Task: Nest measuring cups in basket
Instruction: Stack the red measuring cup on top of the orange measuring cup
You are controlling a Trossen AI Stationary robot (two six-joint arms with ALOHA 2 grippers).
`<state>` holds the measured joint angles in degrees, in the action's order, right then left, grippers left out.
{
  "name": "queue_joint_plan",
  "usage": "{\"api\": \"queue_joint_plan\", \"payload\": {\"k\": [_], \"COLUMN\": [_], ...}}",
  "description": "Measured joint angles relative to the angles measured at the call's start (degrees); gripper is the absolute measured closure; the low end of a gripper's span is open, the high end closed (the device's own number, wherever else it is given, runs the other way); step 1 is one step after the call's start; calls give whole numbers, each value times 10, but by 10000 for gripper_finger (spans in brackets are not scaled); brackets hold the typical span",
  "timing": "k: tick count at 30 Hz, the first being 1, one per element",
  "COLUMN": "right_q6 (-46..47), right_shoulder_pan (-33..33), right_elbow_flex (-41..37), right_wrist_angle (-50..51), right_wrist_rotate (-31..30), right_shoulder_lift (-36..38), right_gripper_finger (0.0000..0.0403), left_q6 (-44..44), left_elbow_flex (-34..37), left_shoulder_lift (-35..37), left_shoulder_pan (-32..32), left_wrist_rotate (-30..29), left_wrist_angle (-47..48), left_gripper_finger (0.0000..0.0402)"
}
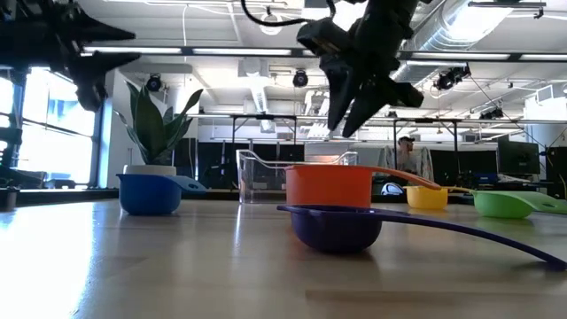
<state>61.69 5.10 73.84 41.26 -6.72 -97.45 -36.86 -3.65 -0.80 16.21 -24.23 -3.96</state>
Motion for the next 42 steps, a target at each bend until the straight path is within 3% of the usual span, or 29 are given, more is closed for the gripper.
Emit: {"api": "queue_joint_plan", "payload": {"k": [5,12,20,28,42], "right_q6": [-1,-39,-84,-141,-187], "right_shoulder_pan": [-14,-29,-48,-70,-78], "right_elbow_flex": [0,0,0,0,0], "right_wrist_angle": [-10,-17,-19,-15,3], "right_wrist_rotate": [-16,-53,-50,-22,-3], "right_shoulder_lift": [35,89,133,145,143], "right_gripper_finger": [297,297,297,297,297], "left_q6": [0,-44,-148,-206,-359], "left_elbow_flex": [-57,-175,-281,-299,-299], "left_shoulder_lift": [-5,-67,-196,-333,-480], "left_shoulder_pan": [0,0,0,14,132], "left_wrist_rotate": [19,44,155,289,327], "left_wrist_angle": [61,226,317,376,389], "left_gripper_finger": [306,307,308,308,308]}}
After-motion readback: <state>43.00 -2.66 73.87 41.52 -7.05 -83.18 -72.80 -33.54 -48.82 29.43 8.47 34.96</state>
